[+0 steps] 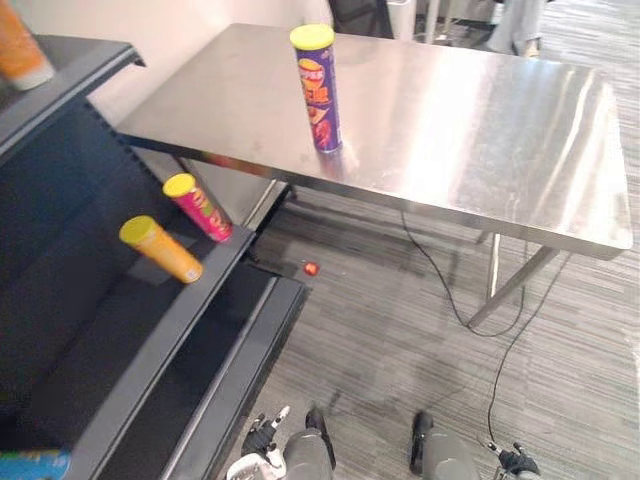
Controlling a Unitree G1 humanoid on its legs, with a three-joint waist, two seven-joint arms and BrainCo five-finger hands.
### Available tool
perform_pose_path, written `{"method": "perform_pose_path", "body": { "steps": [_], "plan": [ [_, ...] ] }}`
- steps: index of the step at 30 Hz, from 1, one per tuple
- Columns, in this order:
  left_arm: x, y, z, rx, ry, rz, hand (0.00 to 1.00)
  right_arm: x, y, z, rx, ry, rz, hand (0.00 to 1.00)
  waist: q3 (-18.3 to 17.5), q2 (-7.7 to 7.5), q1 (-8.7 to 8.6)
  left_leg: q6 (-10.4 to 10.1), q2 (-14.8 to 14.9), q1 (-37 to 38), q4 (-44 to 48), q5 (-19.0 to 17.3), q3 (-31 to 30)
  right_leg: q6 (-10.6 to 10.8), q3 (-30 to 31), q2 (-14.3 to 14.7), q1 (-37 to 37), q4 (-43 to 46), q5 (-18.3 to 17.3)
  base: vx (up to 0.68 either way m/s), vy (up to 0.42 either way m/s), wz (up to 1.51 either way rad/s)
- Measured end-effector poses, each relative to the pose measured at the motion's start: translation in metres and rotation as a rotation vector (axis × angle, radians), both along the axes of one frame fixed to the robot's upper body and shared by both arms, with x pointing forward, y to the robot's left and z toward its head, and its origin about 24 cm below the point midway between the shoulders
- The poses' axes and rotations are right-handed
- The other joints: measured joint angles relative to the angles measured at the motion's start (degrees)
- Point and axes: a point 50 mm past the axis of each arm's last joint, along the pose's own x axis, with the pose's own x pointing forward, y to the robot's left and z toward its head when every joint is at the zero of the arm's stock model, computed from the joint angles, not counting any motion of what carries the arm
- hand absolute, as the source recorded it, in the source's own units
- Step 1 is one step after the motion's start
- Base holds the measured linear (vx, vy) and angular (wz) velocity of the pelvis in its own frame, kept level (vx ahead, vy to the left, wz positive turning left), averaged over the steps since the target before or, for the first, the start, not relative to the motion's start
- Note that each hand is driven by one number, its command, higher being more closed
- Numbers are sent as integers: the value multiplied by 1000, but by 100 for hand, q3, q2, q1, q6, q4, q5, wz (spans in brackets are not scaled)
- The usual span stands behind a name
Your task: Put the gum and the chips on the shelf.
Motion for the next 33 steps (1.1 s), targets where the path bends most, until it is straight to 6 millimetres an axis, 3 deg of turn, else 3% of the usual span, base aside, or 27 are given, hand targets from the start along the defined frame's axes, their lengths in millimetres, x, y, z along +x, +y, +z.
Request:
{"method": "perform_pose_path", "body": {
  "steps": [2,7,12,17,20,23,26,27,28,30,31,33],
  "plan": [
    [3,2,1,12,-5,-22,0,-10,5,-4,19,23,-8,0,-58,-157,-63,57,-187,86,14,-142,101,200,141,-114,154,-289,186,233,201,-19],
    [2,5,0,58,32,-103,0,-9,5,-3,27,10,-41,0,-115,-151,-72,306,-609,269,30,-234,268,449,278,-491,410,-753,345,254,189,-15],
    [2,5,0,76,41,-140,0,5,14,-2,52,-26,-39,0,-163,-176,31,330,-541,635,-45,-309,727,463,454,-402,429,-842,657,109,48,-56],
    [0,2,-1,74,47,-158,0,4,11,-3,73,-37,-117,0,-397,-265,60,334,-582,728,-342,-307,729,477,344,-401,382,-1244,1032,36,15,-31],
    [0,4,-1,84,49,-149,0,0,-1,0,69,-63,-262,0,-427,-308,74,339,-670,678,-435,-302,628,487,28,-474,480,-1486,1175,-43,26,22],
    [-3,7,-1,96,51,-134,0,7,-29,13,3,-149,-401,0,-477,-371,70,343,-756,577,-452,-298,460,498,-171,-545,536,-1624,1183,-80,-5,25],
    [-4,10,0,100,47,-119,0,38,-86,58,-199,-352,-482,0,-495,-391,72,397,-793,470,-570,-262,380,501,-208,-549,411,-1689,1185,-138,-40,4],
    [-4,10,0,101,46,-118,0,43,-96,68,-239,-392,-495,0,-497,-398,71,419,-805,468,-616,-246,374,501,-211,-549,402,-1725,1185,-150,-58,-7],
    [-4,11,0,101,46,-113,0,54,-112,91,-313,-481,-517,0,-522,-420,71,428,-822,406,-627,-207,378,501,-214,-555,355,-1790,1184,-122,-53,-7],
    [-5,11,0,102,50,-110,0,65,-127,119,-403,-579,-516,0,-529,-412,46,423,-818,384,-666,-138,367,479,-224,-539,327,-1825,1202,-143,-73,-2],
    [-5,11,0,118,53,-129,0,72,-138,146,-491,-672,-532,0,-555,-420,43,411,-818,405,-756,-58,348,468,-245,-519,320,-1838,1200,-132,-69,3],
    [-8,12,1,127,50,-135,0,75,-145,170,-576,-742,-536,0,-619,-459,42,402,-831,392,-833,-4,321,464,-248,-494,248,-1840,1198,-105,-49,1]
  ]
}}
